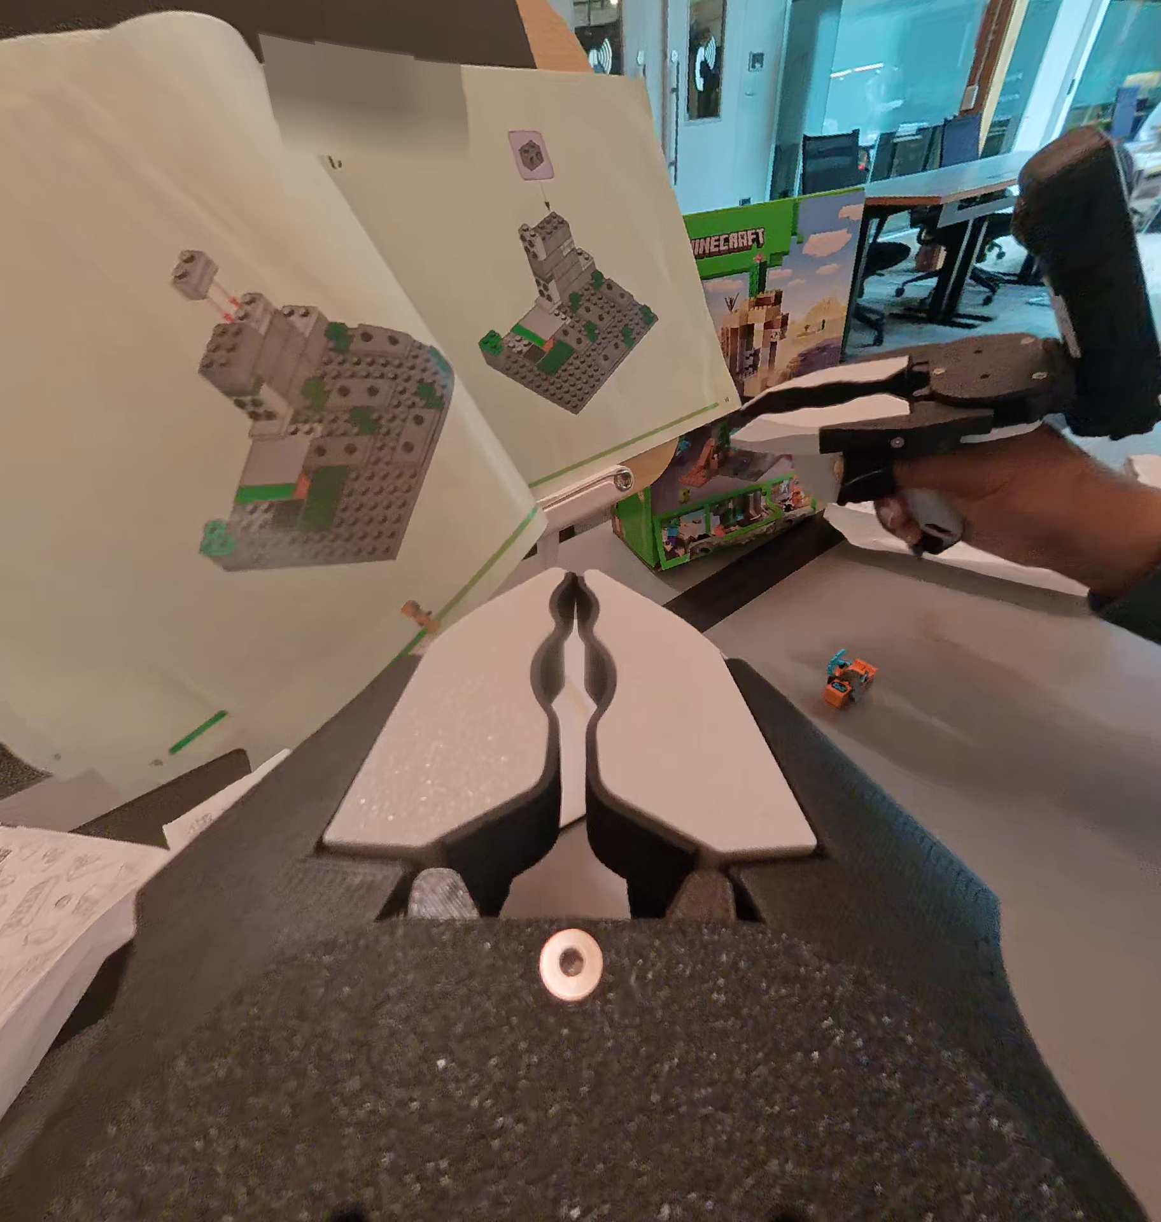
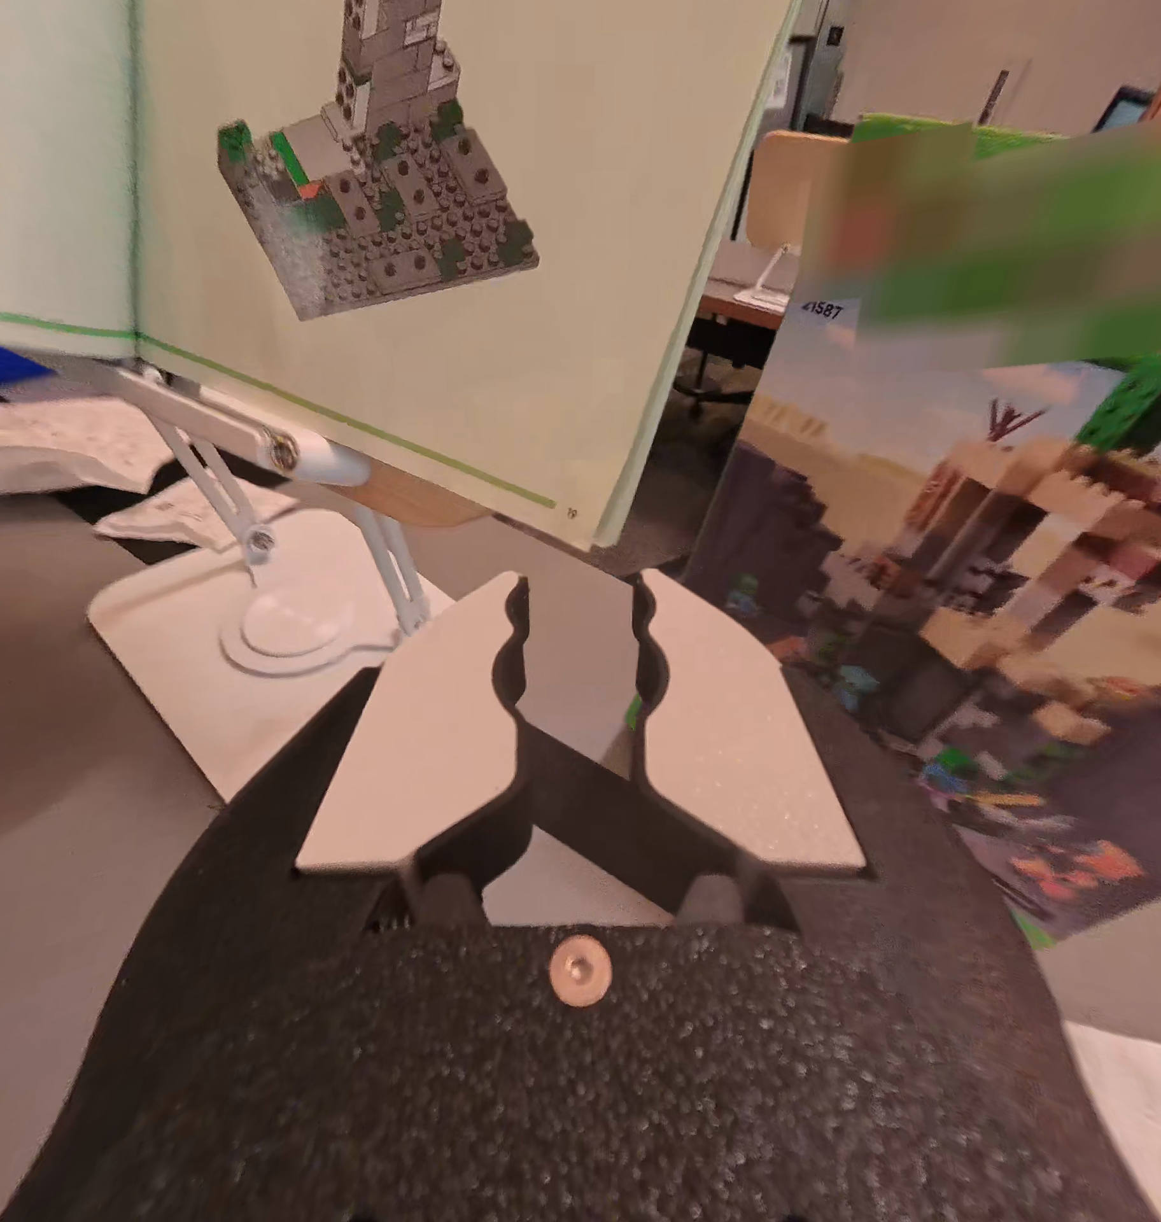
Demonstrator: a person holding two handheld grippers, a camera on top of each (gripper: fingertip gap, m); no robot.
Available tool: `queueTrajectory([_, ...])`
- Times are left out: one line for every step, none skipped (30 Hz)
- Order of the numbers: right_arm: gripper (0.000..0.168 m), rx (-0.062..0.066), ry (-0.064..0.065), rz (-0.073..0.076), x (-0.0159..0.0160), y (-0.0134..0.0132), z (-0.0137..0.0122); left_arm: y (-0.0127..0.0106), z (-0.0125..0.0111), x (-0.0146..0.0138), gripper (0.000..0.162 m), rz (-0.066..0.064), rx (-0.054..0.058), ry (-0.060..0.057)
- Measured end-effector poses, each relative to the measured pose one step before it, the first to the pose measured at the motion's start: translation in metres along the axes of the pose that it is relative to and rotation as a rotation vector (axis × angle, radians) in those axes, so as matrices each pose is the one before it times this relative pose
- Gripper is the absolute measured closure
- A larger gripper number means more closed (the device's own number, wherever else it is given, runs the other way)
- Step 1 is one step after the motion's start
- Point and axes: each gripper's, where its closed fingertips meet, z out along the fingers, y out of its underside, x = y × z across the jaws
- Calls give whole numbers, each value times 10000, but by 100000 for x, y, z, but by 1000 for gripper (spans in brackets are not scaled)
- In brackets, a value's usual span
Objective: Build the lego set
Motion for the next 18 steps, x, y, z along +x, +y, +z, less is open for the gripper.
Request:
queueTrajectory([140, 236, -113, 328, -232, -221, 284, 80, -250, -111, 162, -75, 55, -34])
queueTrajectory([142, 250, -119, 317, -238, -403, 225, 77, -204, -100, 162, -73, 59, -23])
queueTrajectory([147, 235, -66, 263, -204, -477, 145, 99, -178, -150, 162, -47, 54, -36])
queueTrajectory([153, 205, 122, 155, -3, -432, 4, 107, -163, -197, 162, -36, 61, -61])
queueTrajectory([160, 204, 257, 45, 99, -387, -129, 104, -110, -179, 162, -35, 74, -46])
queueTrajectory([164, 208, 237, -18, -1, -321, -225, 197, -25, -132, 162, 14, 5, 0])
queueTrajectory([166, 203, 179, -61, -166, -269, -293, 253, 14, -133, 162, 68, -48, -10])
queueTrajectory([168, 231, 99, -137, -354, -277, -337, 236, 31, -117, 162, 74, -27, -7])
queueTrajectory([168, 294, 27, -232, -519, -363, -381, 196, 9, -60, 162, 29, 1, 23])
queueTrajectory([168, 314, -11, -307, -636, -410, -385, 180, 31, 7, 162, -28, 4, 49])
queueTrajectory([168, 296, 33, -355, -621, -439, -373, 178, 68, 73, 162, -42, -9, 65])
queueTrajectory([168, 298, 52, -410, -632, -481, -351, 155, 78, 131, 162, 1, -29, 72])
queueTrajectory([168, 356, -15, -430, -752, -626, -348, 70, 89, 193, 162, 47, 1, 78])
queueTrajectory([168, 376, -57, -399, -826, -696, -329, 9, 74, 222, 162, 56, 23, 52])
queueTrajectory([168, 346, -73, -350, -853, -695, -292, -32, 90, 233, 162, 44, 19, 30])
queueTrajectory([168, 315, -91, -295, -884, -687, -244, -82, 103, 338, 162, 19, 23, 79])
queueTrajectory([168, 269, -142, -351, -962, -629, -57, -190, 136, 497, 161, -6, 65, 175])
queueTrajectory([168, -12, -115, -531, -898, -344, 128, -307, 184, 616, 157, -15, 107, 252])
